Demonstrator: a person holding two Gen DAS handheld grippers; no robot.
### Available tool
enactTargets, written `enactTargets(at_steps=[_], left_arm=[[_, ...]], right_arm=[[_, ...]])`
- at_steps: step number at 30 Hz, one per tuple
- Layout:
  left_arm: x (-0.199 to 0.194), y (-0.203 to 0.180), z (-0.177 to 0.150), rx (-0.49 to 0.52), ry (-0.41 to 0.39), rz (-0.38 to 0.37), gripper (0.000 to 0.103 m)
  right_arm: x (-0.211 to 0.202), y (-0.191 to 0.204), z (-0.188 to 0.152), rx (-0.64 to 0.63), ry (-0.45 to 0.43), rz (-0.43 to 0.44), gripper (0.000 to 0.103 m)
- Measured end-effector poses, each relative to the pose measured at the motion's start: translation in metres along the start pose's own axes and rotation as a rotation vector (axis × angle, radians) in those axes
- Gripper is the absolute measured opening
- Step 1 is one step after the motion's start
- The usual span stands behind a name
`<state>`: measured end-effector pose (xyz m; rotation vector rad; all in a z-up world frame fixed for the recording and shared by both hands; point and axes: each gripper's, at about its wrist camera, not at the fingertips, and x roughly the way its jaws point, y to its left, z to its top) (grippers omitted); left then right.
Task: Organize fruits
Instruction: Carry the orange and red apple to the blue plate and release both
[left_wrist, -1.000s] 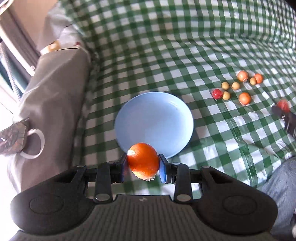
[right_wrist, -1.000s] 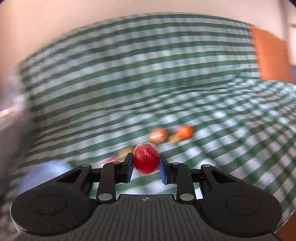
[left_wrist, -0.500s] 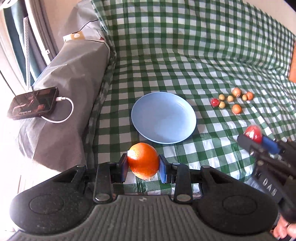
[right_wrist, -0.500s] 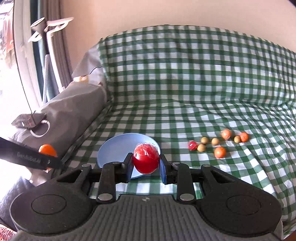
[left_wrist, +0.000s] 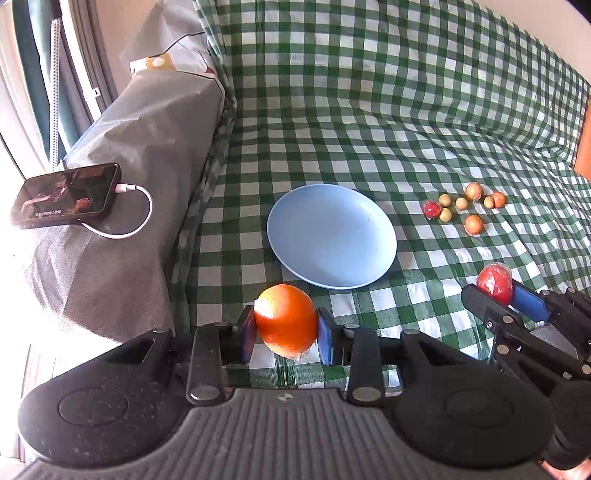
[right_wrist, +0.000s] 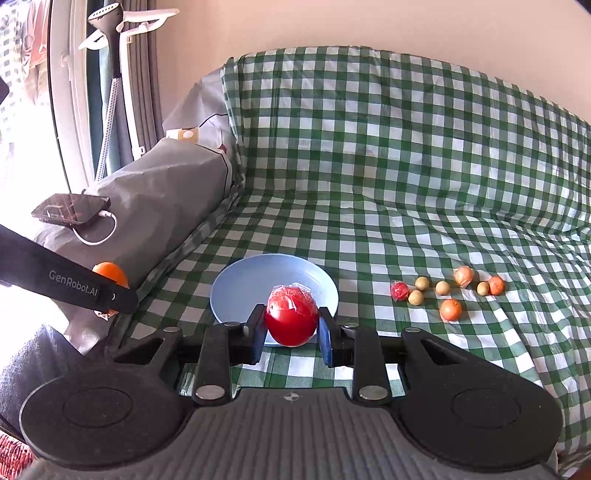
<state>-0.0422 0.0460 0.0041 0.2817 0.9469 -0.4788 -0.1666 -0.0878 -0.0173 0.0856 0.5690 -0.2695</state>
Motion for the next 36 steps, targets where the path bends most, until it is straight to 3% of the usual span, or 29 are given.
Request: enactTargets(at_steps=[7, 15, 28, 36], left_arm=[[0.021, 0.004, 0.009, 0.002, 0.039, 0.010, 0.037], [0.056, 0.009, 0.042, 0.002, 0.059, 0.018, 0.037], [0.171, -0.010, 0.081, 0.063, 0.190, 0.048, 0.037], [0.225, -0.016, 0.090, 0.108, 0.222, 0.086, 0.038]], right_arm=[[0.016, -0.006, -0.001, -0.003, 0.035, -0.015, 0.030], [0.060, -0.012, 0.004, -0.021, 0.072, -0.039, 0.030], [0.161, -0.020, 0.003, -0.039, 0.200, -0.017, 0.030], [0.217, -0.019, -0.001, -0.065, 0.290, -0.012, 0.030]])
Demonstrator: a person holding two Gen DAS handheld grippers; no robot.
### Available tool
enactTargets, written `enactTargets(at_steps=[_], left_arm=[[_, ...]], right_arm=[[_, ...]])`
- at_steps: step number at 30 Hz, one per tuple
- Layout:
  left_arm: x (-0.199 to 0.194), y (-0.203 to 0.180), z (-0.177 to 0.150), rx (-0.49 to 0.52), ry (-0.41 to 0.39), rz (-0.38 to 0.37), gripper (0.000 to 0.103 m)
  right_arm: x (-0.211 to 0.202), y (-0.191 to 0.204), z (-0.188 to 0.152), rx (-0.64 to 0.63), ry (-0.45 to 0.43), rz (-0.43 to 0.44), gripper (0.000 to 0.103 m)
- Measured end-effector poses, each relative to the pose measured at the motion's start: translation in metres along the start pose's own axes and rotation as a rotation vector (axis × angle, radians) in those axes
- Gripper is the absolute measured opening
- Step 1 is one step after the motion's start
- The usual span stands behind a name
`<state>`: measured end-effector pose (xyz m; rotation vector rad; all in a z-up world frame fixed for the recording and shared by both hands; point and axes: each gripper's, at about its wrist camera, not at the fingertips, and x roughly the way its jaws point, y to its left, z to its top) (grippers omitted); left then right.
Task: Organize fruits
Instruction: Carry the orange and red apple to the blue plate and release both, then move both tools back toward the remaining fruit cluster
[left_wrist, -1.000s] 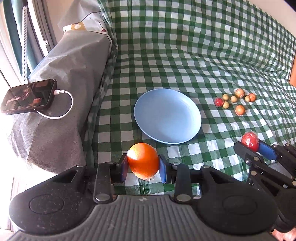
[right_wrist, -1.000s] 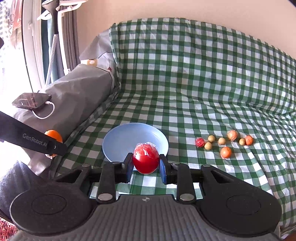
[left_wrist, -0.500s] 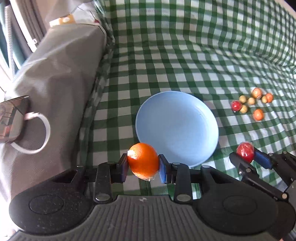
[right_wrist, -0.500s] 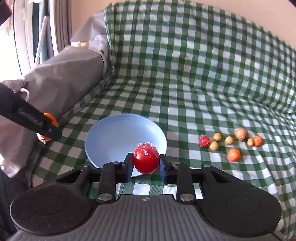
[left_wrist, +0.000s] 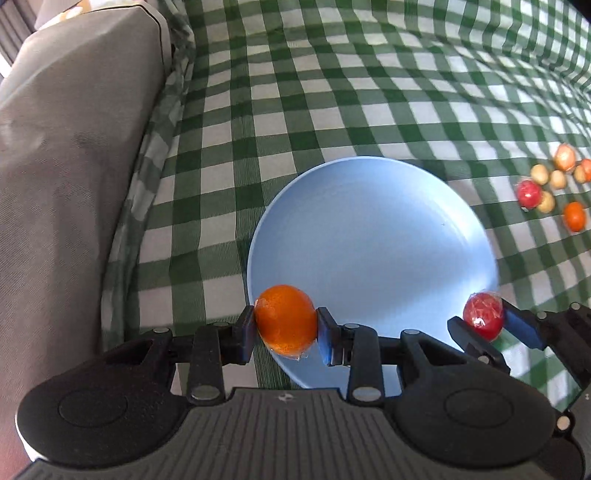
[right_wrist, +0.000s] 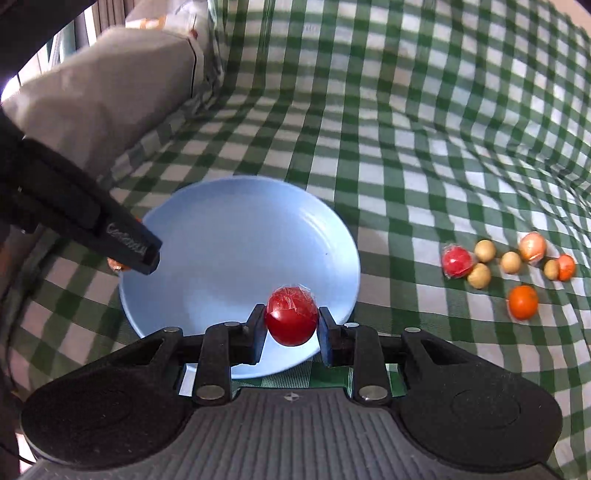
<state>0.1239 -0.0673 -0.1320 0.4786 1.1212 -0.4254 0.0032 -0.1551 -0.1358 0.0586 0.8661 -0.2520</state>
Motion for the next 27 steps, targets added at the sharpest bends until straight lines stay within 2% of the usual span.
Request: enactTargets(at_steps=[1, 2, 3, 4, 5, 6, 8, 12, 15, 19, 27], left_arm=[[0.001, 0.001, 0.001, 0.004, -0.014, 0.010, 0.040], [-0.001, 0.002, 0.002, 0.005, -0.037, 0.011, 0.050], [-0.004, 0.002, 0.003, 0.005, -0.063, 0.013, 0.071], [-0.010, 0.003, 0.002, 0.007, -0.087, 0.017, 0.083], [-0.017, 0.003, 0.001, 0.009, -0.109, 0.018, 0.102], [-0.026, 0.004, -0.002, 0.011, -0.139, 0.013, 0.103], [-0.045, 0.007, -0.011, 0.025, -0.168, 0.001, 0.103], [-0.077, 0.016, -0.045, 0.021, -0.159, 0.012, 0.103], [-0.100, 0.022, -0.076, 0.004, -0.137, 0.020, 0.103], [-0.125, 0.024, -0.108, -0.039, -0.102, 0.069, 0.103], [-0.166, 0.019, -0.140, -0.043, -0.170, 0.102, 0.103]], right_arm=[[0.005, 0.000, 0.001, -0.005, 0.008, -0.001, 0.030], [0.010, 0.001, 0.003, -0.011, 0.015, 0.003, 0.030], [0.013, 0.002, 0.005, -0.021, 0.023, 0.012, 0.031], [0.015, 0.003, 0.008, -0.029, 0.030, 0.018, 0.033], [0.015, 0.004, 0.011, -0.033, 0.024, 0.023, 0.045], [0.012, 0.004, 0.014, -0.038, 0.016, 0.024, 0.060], [0.001, 0.003, 0.018, -0.044, -0.009, 0.019, 0.075], [-0.039, -0.001, 0.013, -0.034, -0.027, 0.026, 0.090], [-0.070, 0.002, -0.004, 0.001, -0.004, 0.052, 0.094], [-0.107, 0.007, -0.028, 0.055, 0.000, 0.052, 0.096], [-0.160, 0.013, -0.043, 0.069, -0.127, 0.023, 0.097]])
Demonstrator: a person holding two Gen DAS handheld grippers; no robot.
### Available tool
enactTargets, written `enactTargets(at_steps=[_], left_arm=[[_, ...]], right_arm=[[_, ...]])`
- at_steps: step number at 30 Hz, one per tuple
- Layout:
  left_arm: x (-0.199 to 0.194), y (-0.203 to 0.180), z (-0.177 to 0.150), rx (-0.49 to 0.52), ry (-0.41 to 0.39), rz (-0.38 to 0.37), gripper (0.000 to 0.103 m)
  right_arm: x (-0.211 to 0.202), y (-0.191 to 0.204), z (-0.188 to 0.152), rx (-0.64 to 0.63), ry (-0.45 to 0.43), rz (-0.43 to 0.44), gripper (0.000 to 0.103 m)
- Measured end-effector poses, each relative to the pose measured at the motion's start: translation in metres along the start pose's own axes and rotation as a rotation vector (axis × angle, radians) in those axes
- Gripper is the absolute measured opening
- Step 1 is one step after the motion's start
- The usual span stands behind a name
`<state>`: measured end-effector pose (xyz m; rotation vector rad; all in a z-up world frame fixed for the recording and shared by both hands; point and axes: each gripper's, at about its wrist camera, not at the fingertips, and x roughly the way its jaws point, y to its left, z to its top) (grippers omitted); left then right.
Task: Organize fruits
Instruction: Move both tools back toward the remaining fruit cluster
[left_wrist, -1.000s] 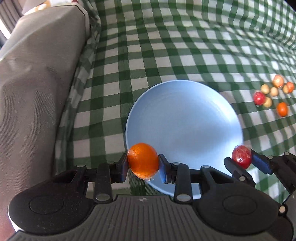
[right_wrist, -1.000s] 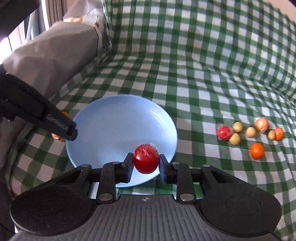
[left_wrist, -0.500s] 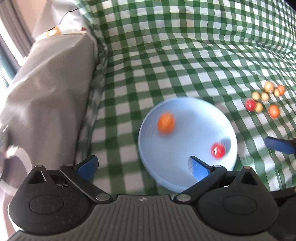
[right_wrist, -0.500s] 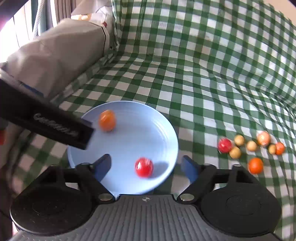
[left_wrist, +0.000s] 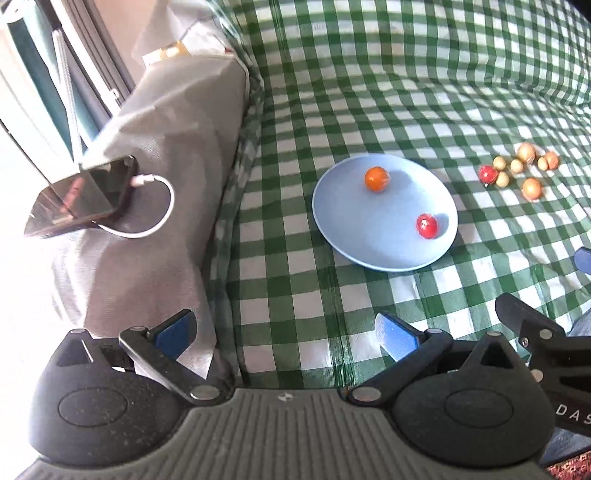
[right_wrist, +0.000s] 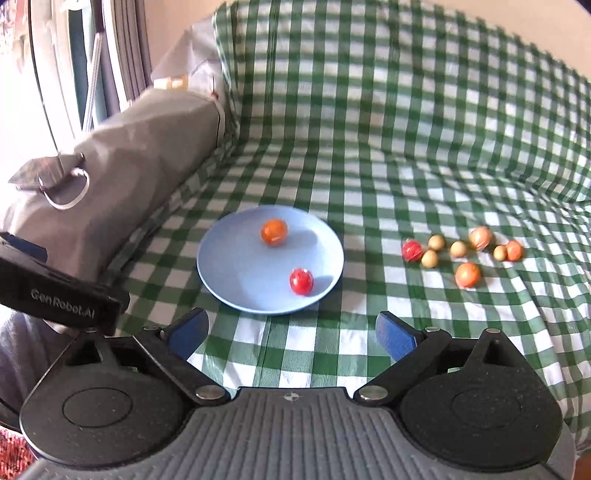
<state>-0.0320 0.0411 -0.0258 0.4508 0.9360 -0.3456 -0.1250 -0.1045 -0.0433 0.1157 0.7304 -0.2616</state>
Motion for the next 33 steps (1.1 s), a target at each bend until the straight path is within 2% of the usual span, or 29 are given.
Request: enactTargets(at_steps=[4, 9, 20, 24, 33], left_arm=[[-0.011, -0.004, -0.004, -0.004, -0.014, -0.016, 0.103], [-0.022, -0.009, -0.006, 0.023, -0.045, -0.001, 0.103], [-0.028, -0.008, 0.002, 0.010, -0.077, -0.012, 0.103], [-0.031, -0.014, 0.007, 0.024, -0.105, -0.028, 0.103], [-0.015, -0.048, 0.026, 0.119, -0.077, -0.044, 0.103]], right_arm=[[-0.018, -0.004, -0.007, 0.017, -0.028, -0.013, 0.097], [-0.033, -0.005, -0.014, 0.022, -0.049, -0.022, 0.097], [-0.035, -0.005, -0.009, 0.022, -0.063, -0.057, 0.098], [-0.036, -0.021, -0.004, 0.074, -0.085, -0.085, 0.098], [-0.013, -0.074, -0.012, 0.238, -0.053, -0.178, 0.098]])
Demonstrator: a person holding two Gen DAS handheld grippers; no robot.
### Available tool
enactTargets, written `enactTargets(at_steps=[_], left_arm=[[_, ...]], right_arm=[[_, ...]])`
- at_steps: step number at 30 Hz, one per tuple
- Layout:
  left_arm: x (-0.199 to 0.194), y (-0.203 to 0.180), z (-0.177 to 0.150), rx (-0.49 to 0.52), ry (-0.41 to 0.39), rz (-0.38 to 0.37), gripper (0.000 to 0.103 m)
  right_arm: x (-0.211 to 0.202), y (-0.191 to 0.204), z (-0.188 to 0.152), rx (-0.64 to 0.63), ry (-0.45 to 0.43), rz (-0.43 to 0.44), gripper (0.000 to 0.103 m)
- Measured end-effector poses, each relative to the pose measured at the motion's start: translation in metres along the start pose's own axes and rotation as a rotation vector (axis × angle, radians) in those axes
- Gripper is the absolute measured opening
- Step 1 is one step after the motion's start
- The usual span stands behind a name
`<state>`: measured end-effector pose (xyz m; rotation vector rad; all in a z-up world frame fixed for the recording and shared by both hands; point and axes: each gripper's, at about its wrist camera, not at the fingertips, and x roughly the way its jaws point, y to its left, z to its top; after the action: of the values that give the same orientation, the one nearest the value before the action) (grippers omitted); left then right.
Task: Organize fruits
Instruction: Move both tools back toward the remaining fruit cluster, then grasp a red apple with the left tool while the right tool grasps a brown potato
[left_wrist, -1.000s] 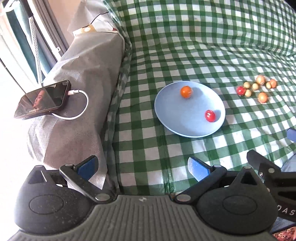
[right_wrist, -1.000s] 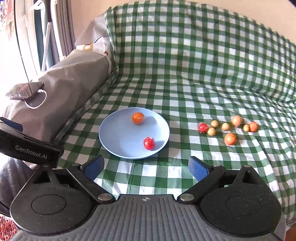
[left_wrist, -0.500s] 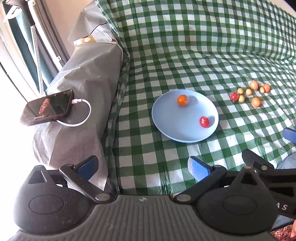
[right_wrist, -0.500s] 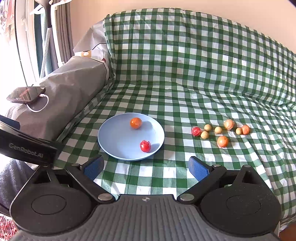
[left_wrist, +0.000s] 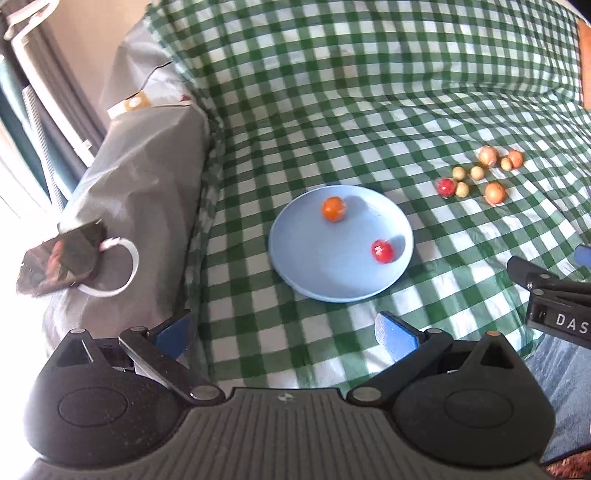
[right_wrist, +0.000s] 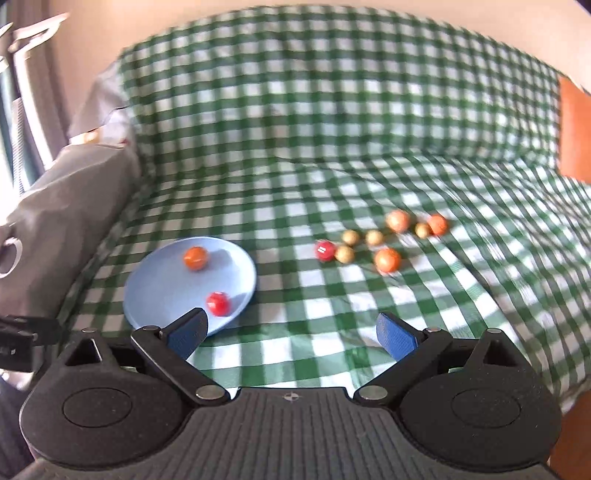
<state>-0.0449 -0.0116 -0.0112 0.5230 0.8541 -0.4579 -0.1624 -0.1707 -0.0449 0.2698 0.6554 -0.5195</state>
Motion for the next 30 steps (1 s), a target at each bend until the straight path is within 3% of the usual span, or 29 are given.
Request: enactTargets(at_steps=[9, 15, 23, 27, 30], left_arm=[[0.051, -0.059, 0.053, -0.003, 0.084, -0.179, 0.103], [0.106, -0.122, 0.095, 0.109, 0.078, -0.155, 0.103], [0.213, -0.176, 0.150, 0.197, 0.162, -0.190, 0.103], [0.257, -0.190, 0.163, 0.219, 0.224, -0.263, 0.103], [0.269, -0.196, 0.167, 0.236, 0.205, -0.305, 0.102]], right_arm=[[0.048, -0.061, 0.010, 0.100, -0.004, -0.141, 0.098], [0.108, -0.114, 0.026, 0.171, 0.000, -0.225, 0.098], [0.216, -0.159, 0.064, 0.119, 0.116, -0.115, 0.098], [0.268, -0.168, 0.074, 0.083, 0.207, -0.027, 0.100], [0.288, -0.164, 0.078, 0.047, 0.225, 0.037, 0.101]])
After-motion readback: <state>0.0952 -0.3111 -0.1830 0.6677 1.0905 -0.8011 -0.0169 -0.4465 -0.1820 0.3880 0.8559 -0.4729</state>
